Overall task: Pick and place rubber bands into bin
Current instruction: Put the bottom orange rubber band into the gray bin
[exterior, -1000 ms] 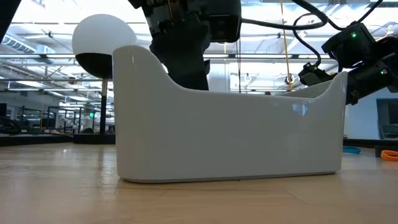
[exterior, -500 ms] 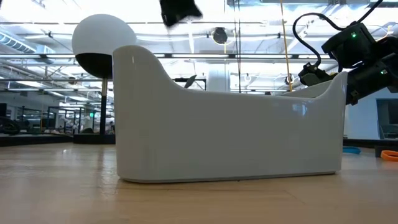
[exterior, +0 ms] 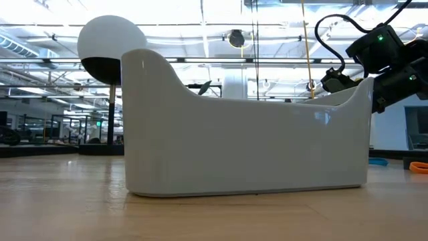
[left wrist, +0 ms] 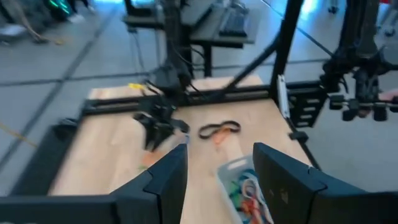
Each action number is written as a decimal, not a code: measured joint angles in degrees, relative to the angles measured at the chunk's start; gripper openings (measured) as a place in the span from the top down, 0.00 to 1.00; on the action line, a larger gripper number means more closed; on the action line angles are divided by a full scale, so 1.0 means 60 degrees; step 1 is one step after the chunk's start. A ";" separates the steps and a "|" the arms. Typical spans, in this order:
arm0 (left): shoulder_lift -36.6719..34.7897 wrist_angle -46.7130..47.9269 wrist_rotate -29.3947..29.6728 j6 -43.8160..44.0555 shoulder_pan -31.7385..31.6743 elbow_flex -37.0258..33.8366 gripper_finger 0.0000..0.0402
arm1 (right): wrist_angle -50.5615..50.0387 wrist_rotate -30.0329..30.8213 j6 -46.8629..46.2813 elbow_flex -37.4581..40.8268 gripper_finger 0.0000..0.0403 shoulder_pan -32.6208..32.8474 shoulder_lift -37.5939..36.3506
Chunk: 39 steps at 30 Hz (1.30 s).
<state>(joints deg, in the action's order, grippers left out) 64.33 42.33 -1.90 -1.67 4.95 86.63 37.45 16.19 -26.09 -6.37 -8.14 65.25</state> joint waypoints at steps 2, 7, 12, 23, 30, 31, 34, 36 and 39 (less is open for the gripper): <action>-0.0441 0.0144 0.0241 -0.0091 0.0000 -0.0119 0.53 | 0.0000 0.0000 -0.0035 0.0000 0.72 0.0000 0.0000; -0.1547 0.0124 0.0651 -0.0170 0.0000 -0.1277 0.53 | 0.0000 0.0000 -0.0039 0.0000 0.72 0.0000 0.0000; -0.2659 -0.0524 0.0915 0.0220 -0.0003 -0.3266 0.53 | 0.0000 0.0000 -0.0039 0.0000 0.72 -0.0004 0.0000; -0.5010 -0.3531 0.0823 0.0915 0.0000 -0.7965 0.53 | -0.0004 0.0029 -0.0013 0.0000 0.72 -0.0004 0.0000; -0.6677 -0.4963 0.0829 0.1309 0.0000 -1.0107 0.53 | -0.0020 0.0033 -0.0010 0.0000 0.72 -0.0004 0.0000; -0.6881 -0.5163 0.0828 0.1370 0.0000 -1.0396 0.53 | -0.0029 0.0033 -0.0006 0.0000 0.72 -0.0004 0.0000; -0.7395 -0.5692 0.0830 0.1561 -0.0004 -1.1212 0.53 | -0.0033 0.0033 -0.0007 0.0000 0.72 -0.0004 0.0000; -0.7665 -0.5912 0.0886 0.1663 -0.0011 -1.1688 0.53 | -0.0033 0.0033 -0.0006 0.0000 0.72 -0.0004 0.0000; -0.8003 -0.6110 0.1066 0.1968 -0.0011 -1.2263 0.53 | -0.0035 0.0033 -0.0031 0.0000 0.72 -0.0004 0.0000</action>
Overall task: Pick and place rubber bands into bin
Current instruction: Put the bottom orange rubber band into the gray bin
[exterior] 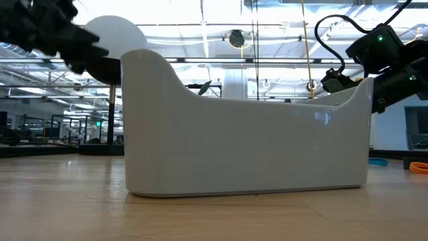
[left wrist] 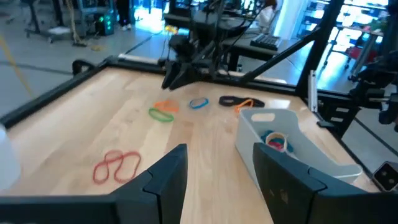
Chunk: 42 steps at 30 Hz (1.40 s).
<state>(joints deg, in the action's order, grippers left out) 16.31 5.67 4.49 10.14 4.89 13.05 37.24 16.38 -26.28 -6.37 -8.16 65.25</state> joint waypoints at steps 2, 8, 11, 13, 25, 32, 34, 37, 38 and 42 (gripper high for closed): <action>-0.0168 -0.0017 0.0127 0.0219 0.0000 -0.0283 0.53 | 0.0006 0.0000 -0.0004 0.0000 0.72 0.0000 0.0000; -0.0462 -0.0006 0.0458 0.0520 0.0000 -0.0669 0.53 | 0.0045 -0.0114 0.0233 0.0000 0.72 0.0000 0.0000; -0.0458 0.0009 0.0718 0.0436 0.0000 -0.0669 0.53 | -0.0054 -0.1133 0.0681 -0.0263 0.72 0.0000 0.0004; -0.0458 0.0015 0.0815 0.0142 0.0000 -0.0669 0.53 | -0.0490 -0.1932 0.0909 -0.0776 0.72 0.0004 -0.0004; -0.0455 0.0019 0.0856 -0.0311 0.0000 -0.0669 0.53 | -1.1271 -0.1738 0.3035 -0.6894 0.72 0.0758 0.0001; -0.0455 0.0020 0.0856 -0.0292 0.0000 -0.0669 0.53 | -1.3759 -0.1767 0.2276 -0.8237 0.72 0.1999 -0.0004; -0.0455 0.0019 0.0856 -0.0275 0.0000 -0.0669 0.53 | -1.4108 -0.1774 0.1950 -0.8255 0.72 0.2500 -0.0004; -0.0455 0.0020 0.0856 -0.0204 0.0000 -0.0669 0.53 | -1.4516 -0.1776 0.1497 -0.8251 0.72 0.3221 0.0004; -0.0455 0.0021 0.0856 -0.0159 0.0000 -0.0669 0.53 | -1.4647 -0.1778 0.1318 -0.8251 0.72 0.3441 0.0004; -0.0455 0.0022 0.0856 -0.0098 0.0000 -0.0669 0.53 | -1.4893 -0.1778 0.0573 -0.8251 0.72 0.4188 0.0004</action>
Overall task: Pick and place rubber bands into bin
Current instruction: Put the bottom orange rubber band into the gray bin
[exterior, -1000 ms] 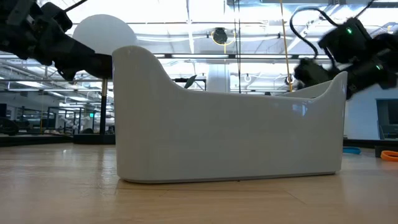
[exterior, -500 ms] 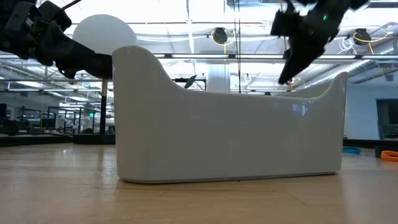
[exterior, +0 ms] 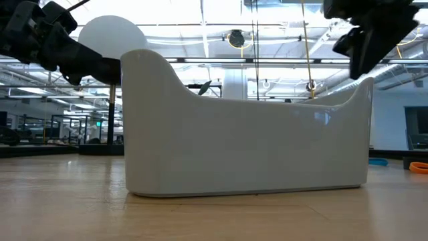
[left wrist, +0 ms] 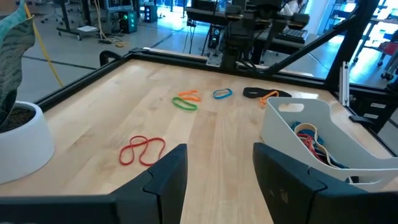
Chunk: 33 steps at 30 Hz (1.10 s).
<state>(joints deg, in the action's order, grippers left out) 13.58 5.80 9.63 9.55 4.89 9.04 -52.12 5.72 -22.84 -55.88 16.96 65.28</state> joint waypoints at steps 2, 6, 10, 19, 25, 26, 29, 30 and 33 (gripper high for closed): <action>0.0000 0.0000 0.0000 -0.0002 0.0000 0.0000 0.53 | 0.0041 0.0000 -0.0331 0.0000 0.72 0.0276 0.0000; 0.0000 0.0000 0.0000 -0.0005 0.0000 0.0000 0.53 | 0.0066 -0.0002 -0.0945 0.0000 0.72 0.0628 0.0000; 0.0000 0.0000 0.0000 -0.0006 0.0000 0.0000 0.53 | 0.0066 -0.0004 -0.1628 0.0000 0.72 0.0775 0.0000; 0.0000 0.0000 0.0000 -0.0013 0.0000 0.0000 0.53 | 0.0478 -0.0128 0.1557 0.0323 0.72 0.0936 0.0128; 0.0011 0.0015 -0.0002 -0.0029 0.0000 0.0000 0.53 | 0.1749 -0.0240 0.2915 0.1091 0.72 0.1203 0.0719; 0.0011 0.0011 0.0000 -0.0028 0.0000 0.0000 0.53 | 0.1879 -0.0237 0.2968 0.1183 0.72 0.1223 0.0861; 0.0015 0.0015 0.0000 0.0005 0.0000 0.0000 0.53 | 0.1903 -0.0226 0.3045 0.1456 0.72 0.1273 0.1246; 0.0015 0.0015 0.0000 0.0005 0.0000 0.0000 0.53 | 0.1918 -0.0227 0.3088 0.1533 0.72 0.1274 0.1381; 0.0052 0.0013 -0.0001 0.0005 0.0000 0.0000 0.53 | 0.1924 -0.0244 0.3182 0.1722 0.72 0.1320 0.1756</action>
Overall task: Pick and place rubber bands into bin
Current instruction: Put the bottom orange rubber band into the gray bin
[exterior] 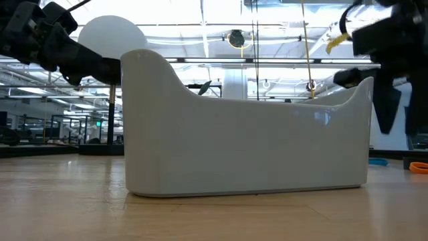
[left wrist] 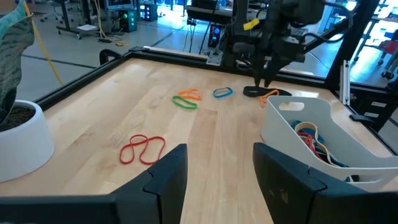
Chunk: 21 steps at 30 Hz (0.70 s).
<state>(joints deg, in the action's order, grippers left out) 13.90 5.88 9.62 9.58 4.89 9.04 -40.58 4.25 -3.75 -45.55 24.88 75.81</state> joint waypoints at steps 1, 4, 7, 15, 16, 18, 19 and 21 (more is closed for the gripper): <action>0.0003 0.0015 -0.0003 0.0004 0.0000 0.0000 0.53 | 0.0010 -0.0004 0.0025 0.0029 0.72 0.0000 0.0131; 0.0021 0.0008 -0.0001 0.0005 0.0000 0.0000 0.53 | 0.0026 -0.0005 0.0026 0.0041 0.72 0.0000 0.0426; 0.0021 0.0009 -0.0001 0.0007 0.0000 0.0000 0.53 | 0.0160 -0.0008 0.0026 0.0041 0.72 0.0000 0.0634; 0.0061 0.0012 -0.0001 0.0015 0.0000 0.0000 0.53 | 0.0371 -0.0503 0.0596 0.0041 0.72 0.0122 0.1283; 0.0061 0.0012 -0.0001 0.0015 0.0000 0.0000 0.53 | 0.0371 -0.0503 0.0607 0.0041 0.72 0.0145 0.1379; 0.0061 0.0012 -0.0002 0.0015 0.0000 0.0000 0.53 | 0.0413 -0.0496 0.0656 0.0041 0.72 0.0186 0.1560; 0.0061 0.0012 0.0000 0.0015 0.0000 0.0000 0.53 | 0.0477 -0.0492 0.0667 0.0041 0.72 0.0186 0.1651; 0.0061 0.0012 -0.0003 0.0015 0.0001 0.0000 0.53 | 0.0562 -0.0488 0.0671 0.0041 0.72 0.0186 0.1787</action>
<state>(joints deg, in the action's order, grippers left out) 14.26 5.96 9.61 9.67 4.89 9.04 -37.21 1.32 0.27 -45.30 26.00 86.53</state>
